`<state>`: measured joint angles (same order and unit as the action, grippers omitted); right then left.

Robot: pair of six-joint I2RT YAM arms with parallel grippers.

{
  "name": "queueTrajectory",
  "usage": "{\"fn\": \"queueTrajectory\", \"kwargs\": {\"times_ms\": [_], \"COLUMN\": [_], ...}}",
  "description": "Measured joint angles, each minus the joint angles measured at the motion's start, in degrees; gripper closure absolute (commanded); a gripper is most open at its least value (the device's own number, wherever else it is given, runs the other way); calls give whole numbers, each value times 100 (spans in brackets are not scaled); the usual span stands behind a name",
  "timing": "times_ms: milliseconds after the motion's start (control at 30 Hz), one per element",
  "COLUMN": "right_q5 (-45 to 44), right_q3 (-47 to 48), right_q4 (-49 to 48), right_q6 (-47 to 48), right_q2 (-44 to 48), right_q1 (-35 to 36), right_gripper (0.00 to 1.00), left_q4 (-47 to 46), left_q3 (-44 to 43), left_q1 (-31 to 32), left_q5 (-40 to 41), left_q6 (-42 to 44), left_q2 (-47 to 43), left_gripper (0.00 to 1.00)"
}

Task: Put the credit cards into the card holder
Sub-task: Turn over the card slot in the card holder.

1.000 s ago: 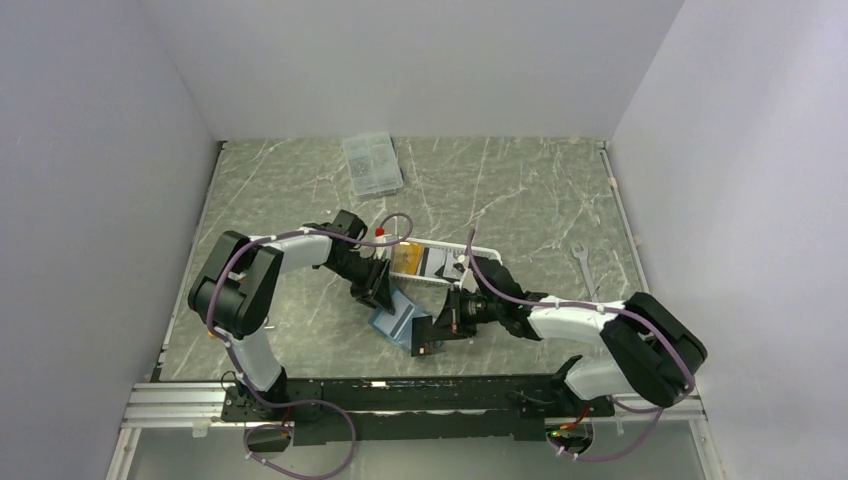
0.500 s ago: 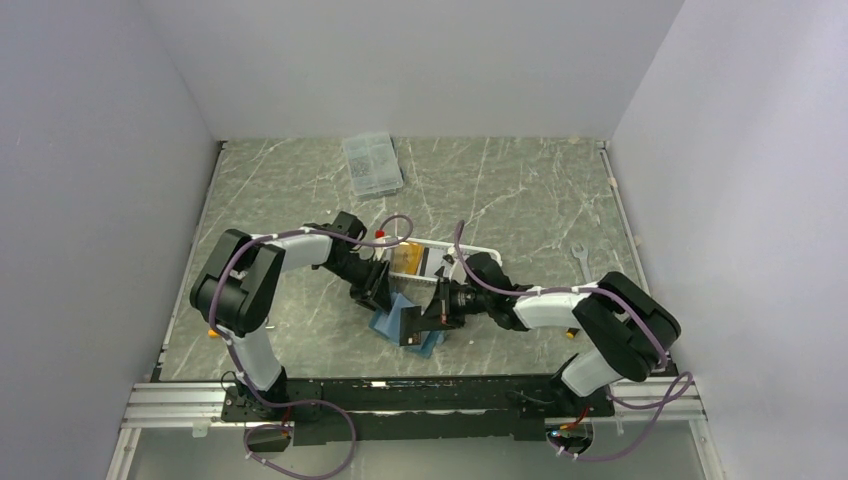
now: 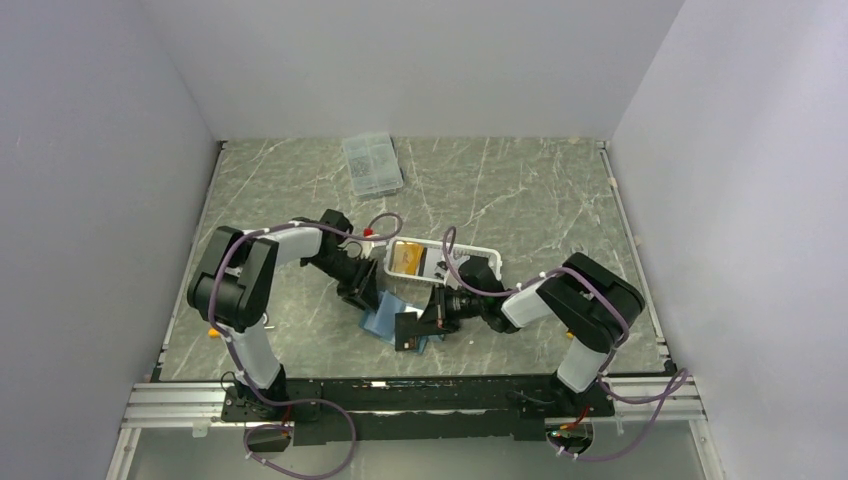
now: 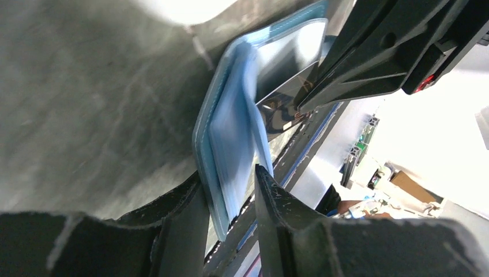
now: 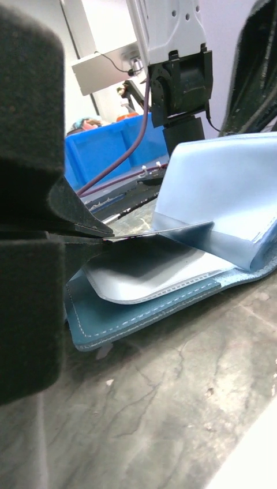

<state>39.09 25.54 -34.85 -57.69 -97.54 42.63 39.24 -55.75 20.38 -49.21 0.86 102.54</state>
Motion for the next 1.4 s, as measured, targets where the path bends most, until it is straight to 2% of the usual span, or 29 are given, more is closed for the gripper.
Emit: {"fn": "queueTrajectory", "kwargs": {"times_ms": [233,367,633,900,1400], "right_q5": [-24,-74,-155,-264,-122], "right_q3": [0,-11,-72,-205,-505], "right_q4": [-302,-317,-334,-4,-870], "right_q6": [7,11,11,24,-144], "right_q2": [-168,-168,-103,229,81], "right_q1": [96,142,188,216,212], "right_gripper": [100,100,100,100,100], "left_q4": [505,612,321,109,61], "left_q3": [-72,-114,-101,-59,2], "left_q1": [-621,-761,-334,-164,-96], "left_q5": [48,-133,-343,98,254], "left_q6": [463,588,533,297,129], "left_q2": [48,48,179,308,219], "left_gripper": [61,60,63,74,72]}}
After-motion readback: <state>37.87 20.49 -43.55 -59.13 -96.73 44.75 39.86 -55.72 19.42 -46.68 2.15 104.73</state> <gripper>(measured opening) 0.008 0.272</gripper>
